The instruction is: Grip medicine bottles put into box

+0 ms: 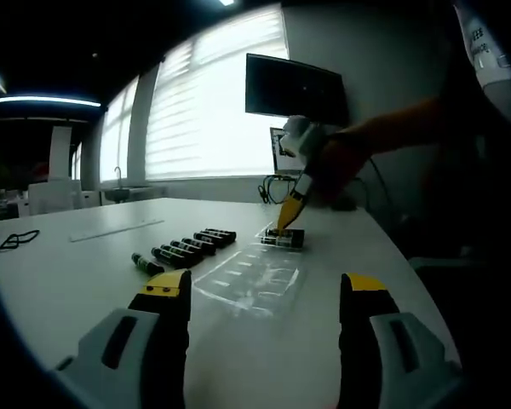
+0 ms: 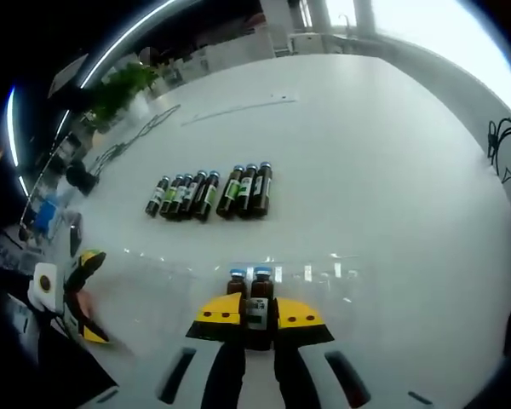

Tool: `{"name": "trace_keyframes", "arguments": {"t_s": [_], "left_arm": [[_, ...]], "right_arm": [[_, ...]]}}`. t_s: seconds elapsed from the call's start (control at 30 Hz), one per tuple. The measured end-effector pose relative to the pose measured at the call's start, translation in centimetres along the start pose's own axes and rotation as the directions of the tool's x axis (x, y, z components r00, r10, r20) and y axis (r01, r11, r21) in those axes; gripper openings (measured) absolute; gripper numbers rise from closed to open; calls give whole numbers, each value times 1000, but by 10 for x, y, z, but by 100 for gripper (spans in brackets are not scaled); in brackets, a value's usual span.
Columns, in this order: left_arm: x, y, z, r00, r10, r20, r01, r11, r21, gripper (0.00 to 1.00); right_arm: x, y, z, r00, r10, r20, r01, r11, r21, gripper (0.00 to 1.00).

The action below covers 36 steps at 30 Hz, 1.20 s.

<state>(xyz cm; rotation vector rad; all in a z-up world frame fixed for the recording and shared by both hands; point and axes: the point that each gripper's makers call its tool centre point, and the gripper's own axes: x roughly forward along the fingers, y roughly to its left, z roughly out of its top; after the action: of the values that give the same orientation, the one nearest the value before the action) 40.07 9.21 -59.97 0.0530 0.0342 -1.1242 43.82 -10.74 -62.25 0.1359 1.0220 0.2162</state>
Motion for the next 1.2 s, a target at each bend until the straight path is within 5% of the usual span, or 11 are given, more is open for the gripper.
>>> {"name": "trace_keyframes", "arguments": {"t_s": [0.4, 1.2], "left_arm": [[0, -1, -1, 1000, -2, -1, 2, 1000, 6, 63], [-1, -1, -1, 1000, -3, -1, 3, 1000, 2, 63]], "right_arm": [[2, -2, -13, 999, -28, -34, 25, 997, -80, 4], [5, -2, -15, 999, -29, -43, 25, 994, -105, 5]]}}
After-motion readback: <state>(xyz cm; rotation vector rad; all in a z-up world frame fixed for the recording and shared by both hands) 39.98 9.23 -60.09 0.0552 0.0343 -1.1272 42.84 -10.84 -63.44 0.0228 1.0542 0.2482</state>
